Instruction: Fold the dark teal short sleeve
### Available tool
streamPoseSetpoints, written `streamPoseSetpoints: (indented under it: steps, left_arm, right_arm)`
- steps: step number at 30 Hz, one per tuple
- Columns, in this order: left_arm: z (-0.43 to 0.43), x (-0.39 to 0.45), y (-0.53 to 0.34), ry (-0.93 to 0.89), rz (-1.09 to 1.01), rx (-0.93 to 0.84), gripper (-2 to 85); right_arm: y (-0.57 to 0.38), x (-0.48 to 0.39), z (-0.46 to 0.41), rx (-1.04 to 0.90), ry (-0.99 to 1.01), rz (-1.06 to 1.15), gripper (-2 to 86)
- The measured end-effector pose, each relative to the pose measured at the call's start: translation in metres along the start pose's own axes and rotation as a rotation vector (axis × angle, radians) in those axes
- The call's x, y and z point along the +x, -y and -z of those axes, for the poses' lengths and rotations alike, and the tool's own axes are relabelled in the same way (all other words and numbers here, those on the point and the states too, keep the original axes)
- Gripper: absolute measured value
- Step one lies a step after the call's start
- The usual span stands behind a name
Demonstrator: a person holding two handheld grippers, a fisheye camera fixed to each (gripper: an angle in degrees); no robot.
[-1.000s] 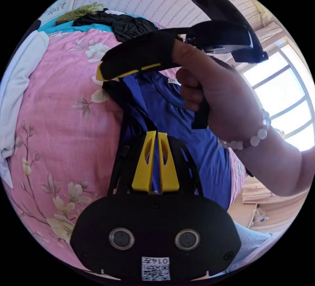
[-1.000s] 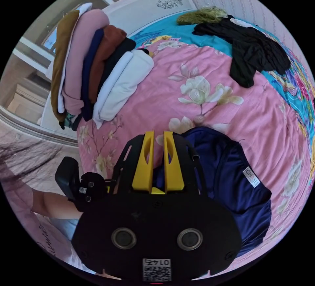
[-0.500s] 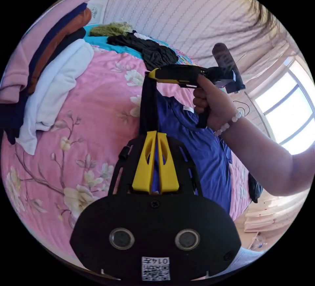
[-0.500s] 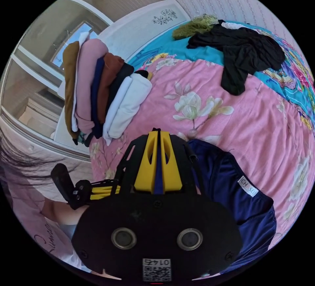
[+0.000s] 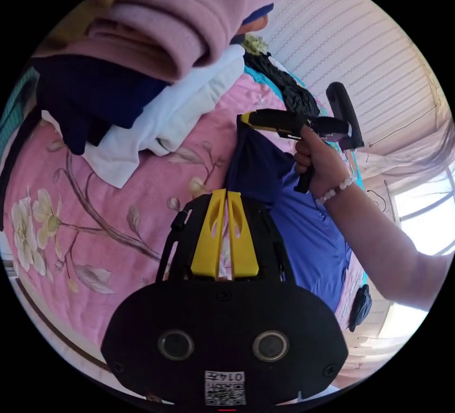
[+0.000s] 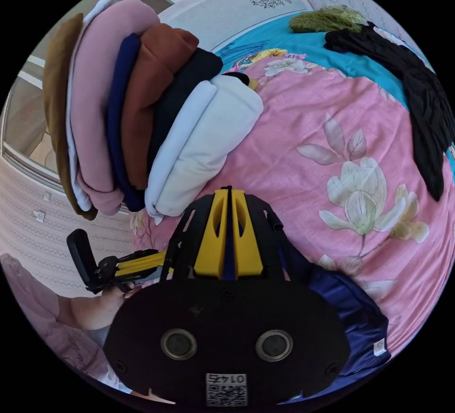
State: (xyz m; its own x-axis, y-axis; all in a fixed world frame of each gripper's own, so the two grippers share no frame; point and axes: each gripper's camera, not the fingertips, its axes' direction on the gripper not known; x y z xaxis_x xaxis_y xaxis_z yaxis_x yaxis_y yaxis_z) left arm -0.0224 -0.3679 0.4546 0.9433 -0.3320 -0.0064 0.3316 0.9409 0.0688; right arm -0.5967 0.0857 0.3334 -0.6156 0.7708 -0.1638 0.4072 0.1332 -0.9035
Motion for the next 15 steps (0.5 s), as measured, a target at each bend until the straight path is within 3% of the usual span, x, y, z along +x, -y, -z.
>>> streamPoseSetpoints:
  steps: [6,11,15]
  left_arm:
    - [-0.003,0.006,0.012,-0.082,-0.011,-0.059,1.3]
    - [0.031,0.037,0.011,-0.102,-0.102,-0.050,1.1]
    - [0.043,0.087,0.013,-0.054,-0.267,-0.058,-0.5]
  right_arm:
    - [-0.009,0.010,0.032,-0.065,0.004,0.053,8.2]
    - [-0.085,0.018,0.146,0.206,0.076,0.040,10.5]
    - [-0.211,0.039,0.220,0.369,0.107,-0.158,8.8]
